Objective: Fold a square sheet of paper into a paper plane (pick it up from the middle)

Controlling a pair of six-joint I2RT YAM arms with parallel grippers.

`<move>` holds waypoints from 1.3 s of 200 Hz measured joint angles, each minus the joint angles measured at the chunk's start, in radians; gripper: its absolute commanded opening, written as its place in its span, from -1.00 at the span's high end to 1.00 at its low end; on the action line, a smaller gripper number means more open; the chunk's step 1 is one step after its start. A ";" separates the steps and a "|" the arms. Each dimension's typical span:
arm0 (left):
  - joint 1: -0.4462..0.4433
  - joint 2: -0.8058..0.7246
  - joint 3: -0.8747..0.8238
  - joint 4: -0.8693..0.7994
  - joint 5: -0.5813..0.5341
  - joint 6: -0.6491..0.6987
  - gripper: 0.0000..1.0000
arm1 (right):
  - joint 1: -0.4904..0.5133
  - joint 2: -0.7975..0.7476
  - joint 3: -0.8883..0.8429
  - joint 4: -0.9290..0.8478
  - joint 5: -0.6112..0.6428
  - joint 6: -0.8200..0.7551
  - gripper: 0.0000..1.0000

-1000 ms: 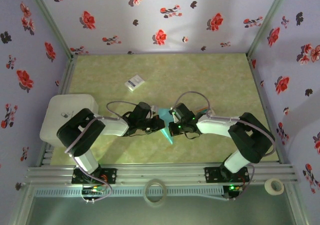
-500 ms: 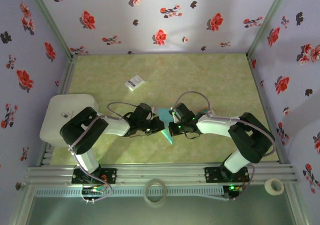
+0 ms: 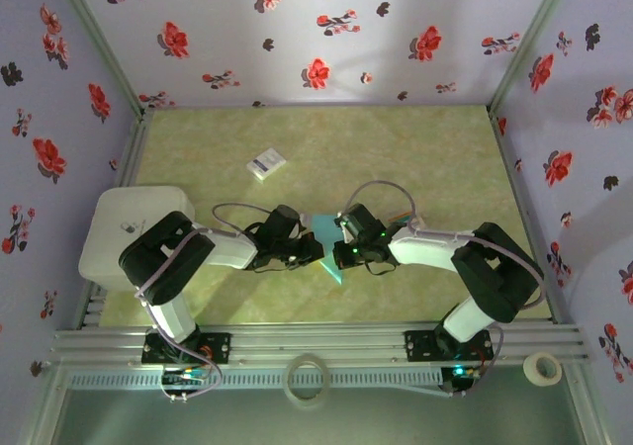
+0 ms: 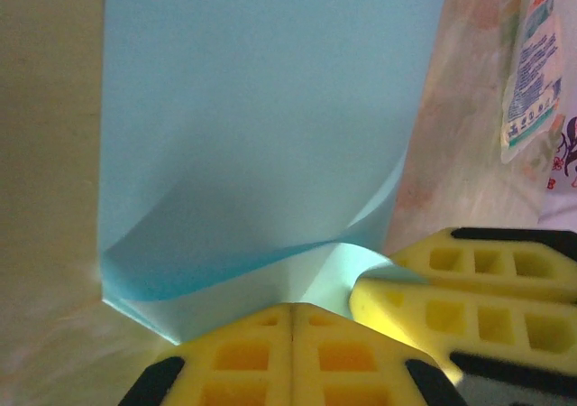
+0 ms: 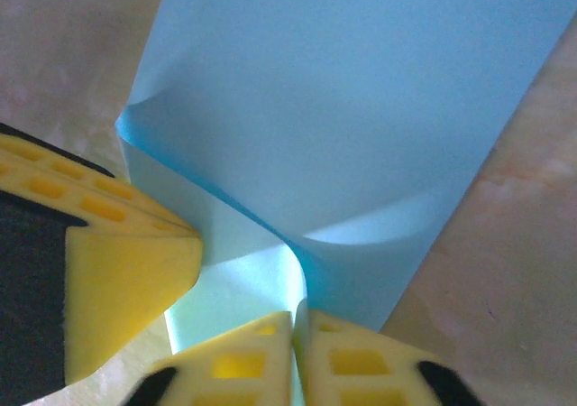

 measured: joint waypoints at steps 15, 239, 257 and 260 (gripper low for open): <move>0.000 0.000 0.000 -0.002 -0.002 0.000 1.00 | -0.002 -0.009 0.002 -0.005 -0.004 0.007 0.38; 0.000 0.000 0.000 -0.006 -0.004 0.003 1.00 | 0.036 0.027 0.068 -0.052 -0.262 0.183 0.91; 0.000 0.000 0.002 -0.010 -0.004 0.003 1.00 | 0.037 0.045 0.079 -0.073 -0.254 0.170 0.90; 0.000 0.000 0.002 -0.010 -0.004 0.003 1.00 | 0.037 0.047 0.079 -0.077 -0.249 0.169 0.90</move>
